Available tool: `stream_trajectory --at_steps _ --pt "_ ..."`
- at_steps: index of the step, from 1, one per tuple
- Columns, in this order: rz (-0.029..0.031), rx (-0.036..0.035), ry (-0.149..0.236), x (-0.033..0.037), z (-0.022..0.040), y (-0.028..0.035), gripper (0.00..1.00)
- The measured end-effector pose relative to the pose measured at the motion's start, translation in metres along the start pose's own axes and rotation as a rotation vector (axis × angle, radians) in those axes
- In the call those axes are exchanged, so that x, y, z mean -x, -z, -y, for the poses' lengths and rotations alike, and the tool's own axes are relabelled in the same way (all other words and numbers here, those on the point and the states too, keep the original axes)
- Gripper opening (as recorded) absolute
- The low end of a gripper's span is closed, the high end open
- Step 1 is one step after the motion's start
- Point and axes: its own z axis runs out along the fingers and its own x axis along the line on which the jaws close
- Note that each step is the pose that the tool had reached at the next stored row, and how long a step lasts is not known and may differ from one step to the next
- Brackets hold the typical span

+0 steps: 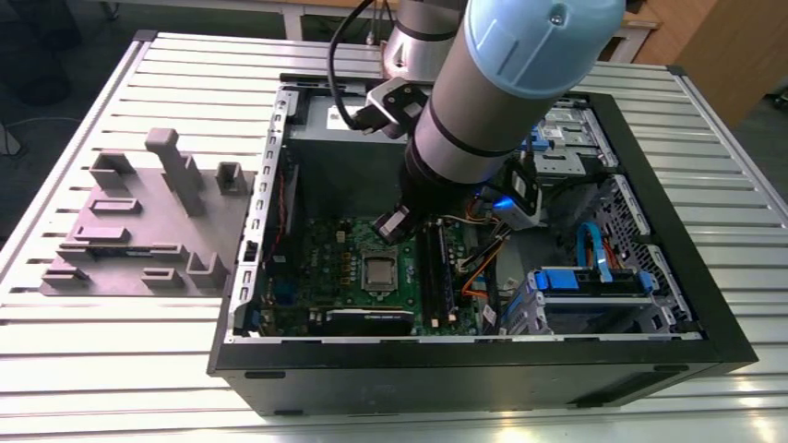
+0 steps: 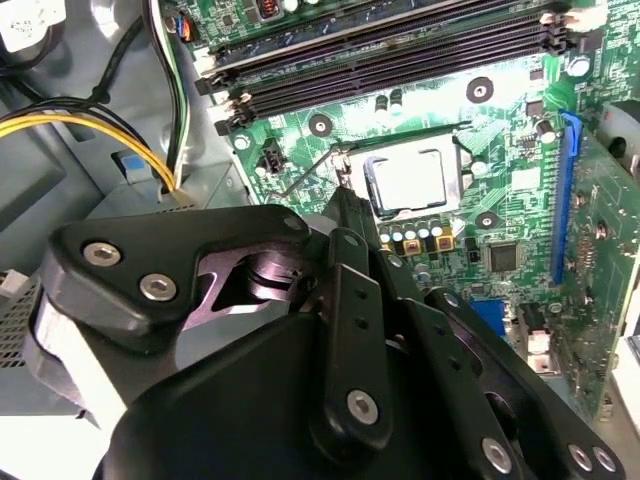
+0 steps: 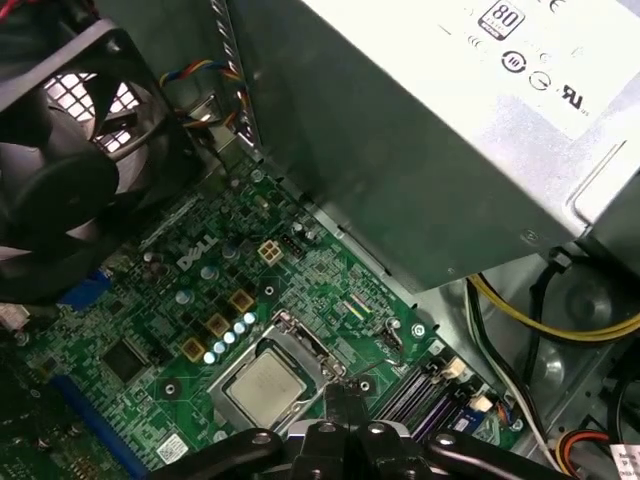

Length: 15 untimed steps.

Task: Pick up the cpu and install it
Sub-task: 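Close the cpu cover, then install the first cpu locking lever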

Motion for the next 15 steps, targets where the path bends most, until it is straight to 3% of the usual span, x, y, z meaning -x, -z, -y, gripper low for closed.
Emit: stream_trajectory --at_steps 7,15 --pt "-0.0009 -0.0002 0.003 -0.0078 -0.0065 -0.0014 0.11" --pt "-0.0011 -0.0002 0.004 -0.0079 -0.0065 -0.0014 0.11"
